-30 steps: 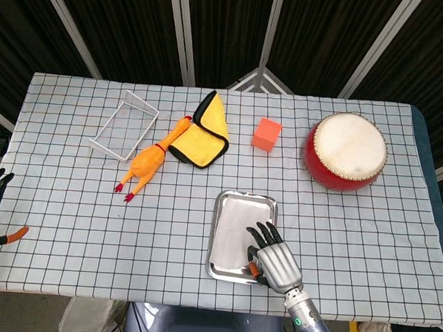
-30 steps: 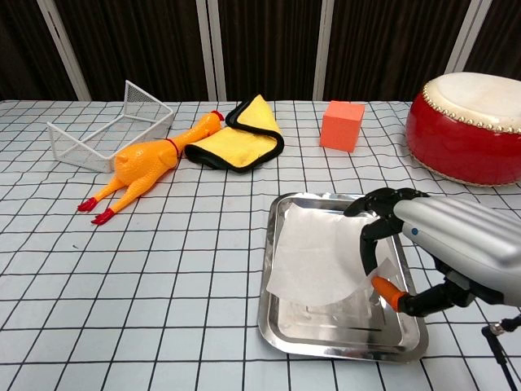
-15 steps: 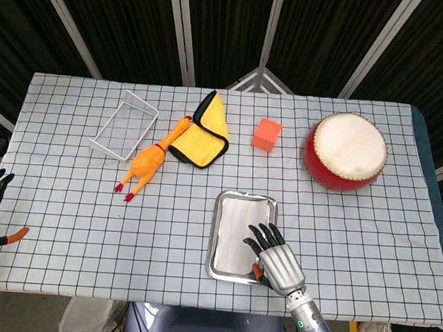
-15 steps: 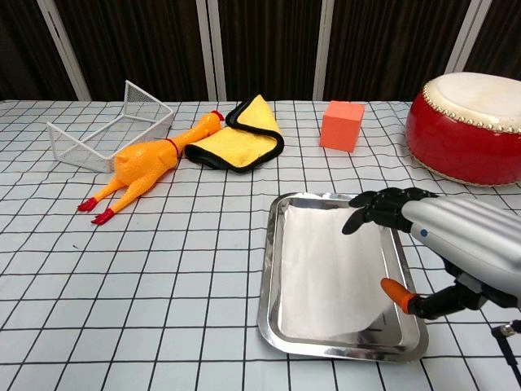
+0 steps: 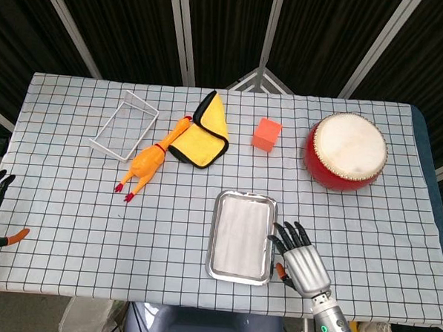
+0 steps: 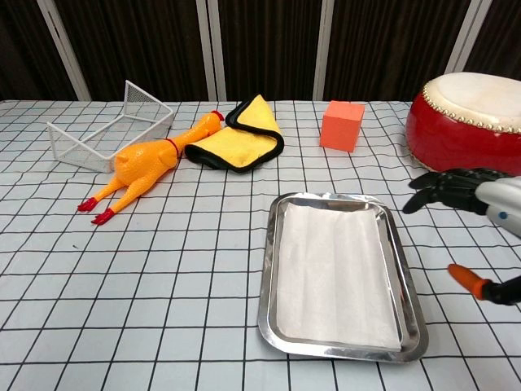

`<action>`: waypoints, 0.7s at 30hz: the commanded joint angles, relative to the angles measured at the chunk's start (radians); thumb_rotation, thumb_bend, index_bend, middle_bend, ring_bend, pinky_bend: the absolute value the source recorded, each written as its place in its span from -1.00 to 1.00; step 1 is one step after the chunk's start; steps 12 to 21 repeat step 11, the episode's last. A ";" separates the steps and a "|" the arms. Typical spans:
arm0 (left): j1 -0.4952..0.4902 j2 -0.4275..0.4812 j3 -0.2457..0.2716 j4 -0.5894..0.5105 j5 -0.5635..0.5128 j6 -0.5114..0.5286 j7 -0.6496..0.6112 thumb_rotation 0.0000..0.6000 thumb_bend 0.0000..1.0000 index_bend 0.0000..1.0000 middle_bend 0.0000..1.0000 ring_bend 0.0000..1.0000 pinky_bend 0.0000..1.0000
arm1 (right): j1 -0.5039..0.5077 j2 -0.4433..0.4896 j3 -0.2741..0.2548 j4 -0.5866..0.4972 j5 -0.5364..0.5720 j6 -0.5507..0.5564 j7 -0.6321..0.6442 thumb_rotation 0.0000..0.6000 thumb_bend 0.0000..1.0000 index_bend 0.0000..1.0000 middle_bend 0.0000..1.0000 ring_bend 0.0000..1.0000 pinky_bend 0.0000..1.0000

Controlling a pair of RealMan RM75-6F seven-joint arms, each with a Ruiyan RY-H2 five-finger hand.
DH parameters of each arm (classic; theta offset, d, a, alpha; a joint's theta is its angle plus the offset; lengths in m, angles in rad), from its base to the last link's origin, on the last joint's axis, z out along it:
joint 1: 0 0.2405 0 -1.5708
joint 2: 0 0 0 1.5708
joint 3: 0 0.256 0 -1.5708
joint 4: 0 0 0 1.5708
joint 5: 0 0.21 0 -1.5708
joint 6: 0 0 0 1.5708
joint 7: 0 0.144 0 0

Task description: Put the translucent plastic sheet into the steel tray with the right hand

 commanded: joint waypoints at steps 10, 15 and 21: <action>0.003 -0.004 0.010 0.005 0.021 0.009 0.008 1.00 -1.00 -1.00 -1.00 -1.00 -1.00 | -0.146 0.223 -0.011 0.197 -0.049 0.250 0.150 1.00 -0.09 -1.00 -1.00 -1.00 -1.00; 0.004 -0.004 0.011 0.004 0.025 0.011 0.012 1.00 -1.00 -1.00 -1.00 -1.00 -1.00 | -0.165 0.236 -0.007 0.213 -0.026 0.268 0.184 1.00 -0.10 -1.00 -1.00 -1.00 -1.00; 0.004 -0.004 0.011 0.004 0.025 0.011 0.012 1.00 -1.00 -1.00 -1.00 -1.00 -1.00 | -0.165 0.236 -0.007 0.213 -0.026 0.268 0.184 1.00 -0.10 -1.00 -1.00 -1.00 -1.00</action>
